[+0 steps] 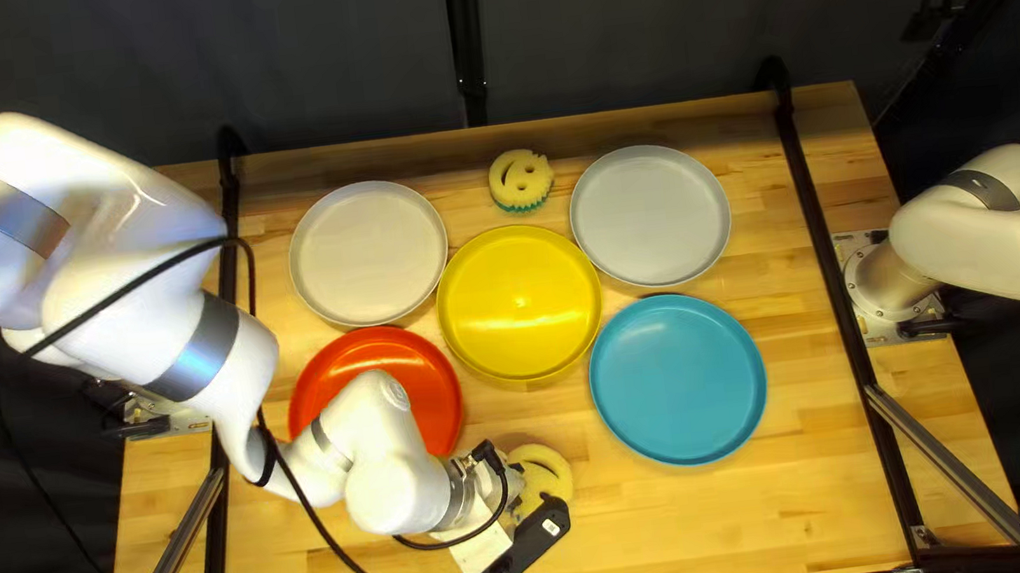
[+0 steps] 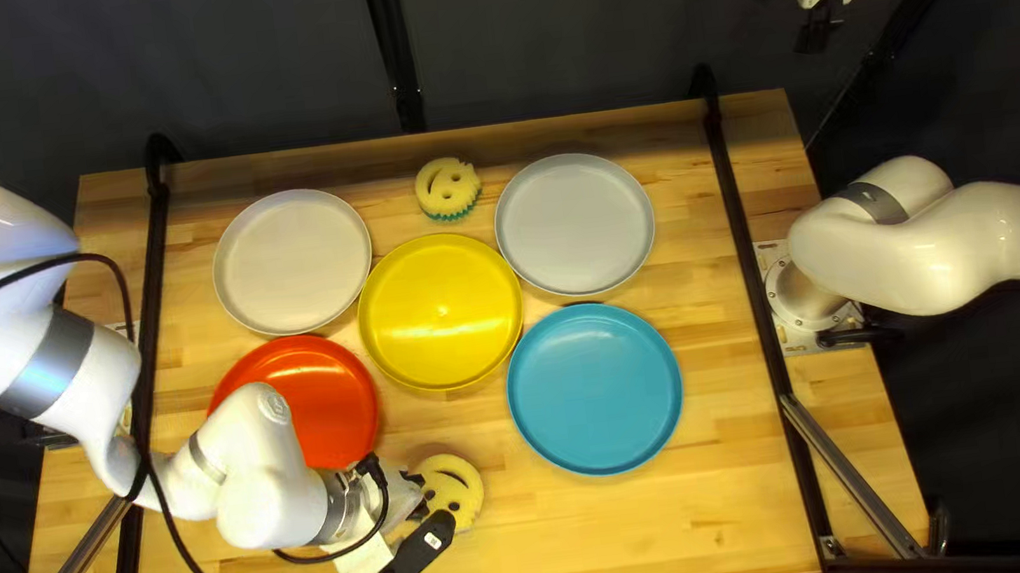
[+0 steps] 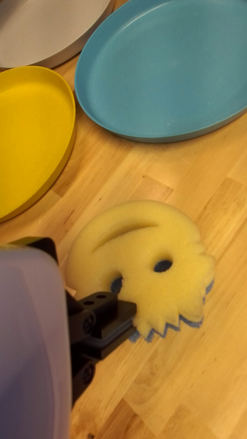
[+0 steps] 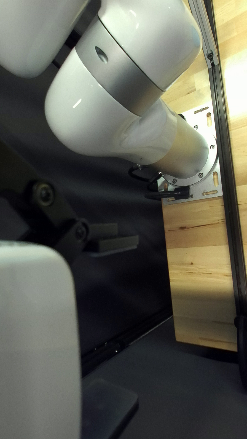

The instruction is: Pick up sponge and scrub the plate

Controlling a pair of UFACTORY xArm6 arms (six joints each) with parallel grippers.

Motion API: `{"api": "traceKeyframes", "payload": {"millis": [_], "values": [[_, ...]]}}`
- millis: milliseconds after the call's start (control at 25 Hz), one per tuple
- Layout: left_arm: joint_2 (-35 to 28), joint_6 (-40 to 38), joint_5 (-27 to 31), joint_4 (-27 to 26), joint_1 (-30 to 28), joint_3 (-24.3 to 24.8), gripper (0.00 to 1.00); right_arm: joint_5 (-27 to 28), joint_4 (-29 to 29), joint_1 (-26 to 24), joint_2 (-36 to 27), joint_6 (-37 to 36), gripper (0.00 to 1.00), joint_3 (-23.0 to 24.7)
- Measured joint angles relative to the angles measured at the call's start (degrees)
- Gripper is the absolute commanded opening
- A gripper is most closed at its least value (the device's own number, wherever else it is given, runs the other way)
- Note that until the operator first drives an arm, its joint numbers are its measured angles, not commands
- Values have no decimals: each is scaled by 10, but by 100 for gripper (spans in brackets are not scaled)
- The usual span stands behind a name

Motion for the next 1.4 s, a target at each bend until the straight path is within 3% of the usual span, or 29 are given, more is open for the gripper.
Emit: {"api": "traceKeyframes", "payload": {"millis": [240, 520, 1400], "values": [[-67, 27, 41, -55, -1, 54, 0, 0, 0, 0, 0, 0, 100, 0], [-133, 14, 91, -79, -9, 100, 0, 0, 0, 0, 0, 0, 100, 0], [-253, 15, 113, -134, 15, 227, 0, 0, 0, 0, 0, 0, 100, 0]]}}
